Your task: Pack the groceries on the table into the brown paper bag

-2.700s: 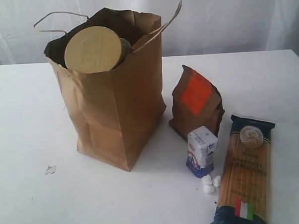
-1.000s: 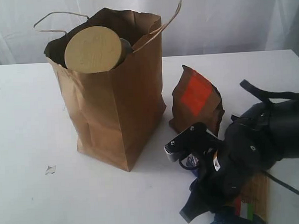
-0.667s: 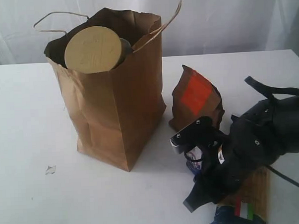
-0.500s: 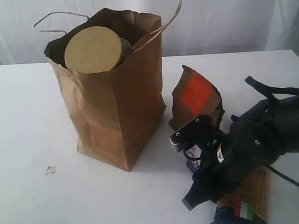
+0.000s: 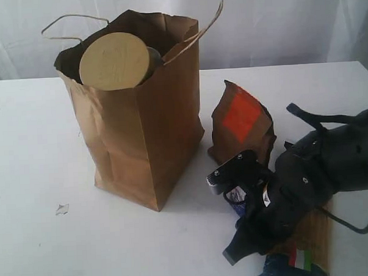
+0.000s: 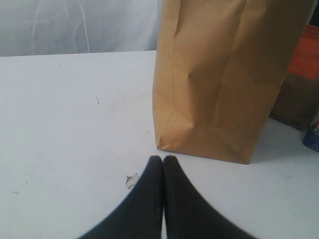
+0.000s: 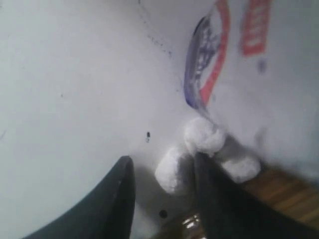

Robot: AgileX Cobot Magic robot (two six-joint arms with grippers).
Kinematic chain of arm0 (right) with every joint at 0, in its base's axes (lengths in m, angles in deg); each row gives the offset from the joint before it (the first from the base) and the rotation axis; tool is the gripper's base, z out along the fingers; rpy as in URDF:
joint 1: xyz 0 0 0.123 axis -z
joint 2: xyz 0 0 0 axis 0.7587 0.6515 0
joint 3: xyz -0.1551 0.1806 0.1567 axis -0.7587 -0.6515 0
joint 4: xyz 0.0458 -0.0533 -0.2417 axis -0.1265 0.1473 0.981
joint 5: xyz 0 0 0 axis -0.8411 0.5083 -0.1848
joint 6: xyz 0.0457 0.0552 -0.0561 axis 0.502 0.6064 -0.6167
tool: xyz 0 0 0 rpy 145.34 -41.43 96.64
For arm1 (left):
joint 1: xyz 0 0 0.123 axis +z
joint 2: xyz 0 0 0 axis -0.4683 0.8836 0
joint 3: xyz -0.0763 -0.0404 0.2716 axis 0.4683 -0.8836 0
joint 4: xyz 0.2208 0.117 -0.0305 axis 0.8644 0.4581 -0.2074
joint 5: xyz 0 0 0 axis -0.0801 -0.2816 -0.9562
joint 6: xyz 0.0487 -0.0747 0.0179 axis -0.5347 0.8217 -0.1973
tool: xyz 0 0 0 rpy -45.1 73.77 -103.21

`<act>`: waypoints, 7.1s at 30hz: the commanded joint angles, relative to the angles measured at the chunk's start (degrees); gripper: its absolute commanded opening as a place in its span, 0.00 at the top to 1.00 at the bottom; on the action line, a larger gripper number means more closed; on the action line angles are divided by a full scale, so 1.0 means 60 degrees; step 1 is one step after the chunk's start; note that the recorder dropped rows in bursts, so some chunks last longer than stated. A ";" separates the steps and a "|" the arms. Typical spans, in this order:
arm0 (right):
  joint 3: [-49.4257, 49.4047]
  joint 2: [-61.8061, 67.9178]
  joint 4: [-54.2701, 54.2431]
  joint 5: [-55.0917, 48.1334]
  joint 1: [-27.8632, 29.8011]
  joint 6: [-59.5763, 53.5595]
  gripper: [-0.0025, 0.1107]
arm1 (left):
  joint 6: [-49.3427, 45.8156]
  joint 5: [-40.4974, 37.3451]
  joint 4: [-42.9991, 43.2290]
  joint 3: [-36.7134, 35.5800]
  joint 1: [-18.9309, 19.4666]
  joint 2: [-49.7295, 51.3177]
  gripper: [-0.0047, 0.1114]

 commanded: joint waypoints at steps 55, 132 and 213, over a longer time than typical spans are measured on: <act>0.7463 -0.1218 0.0041 -0.1054 0.0149 -0.0621 0.98 | -0.0001 -0.0001 0.0009 -0.0029 0.0017 -0.0041 0.96; -0.0485 -0.0531 -0.0125 0.1154 0.0906 -0.1412 0.55 | -0.0001 -0.0001 0.0009 -0.0029 0.0017 -0.0041 0.96; 0.3528 -0.5268 -0.2140 -0.2324 -0.0726 -0.3182 0.93 | -0.0001 -0.0001 0.0009 -0.0029 0.0017 -0.0041 0.96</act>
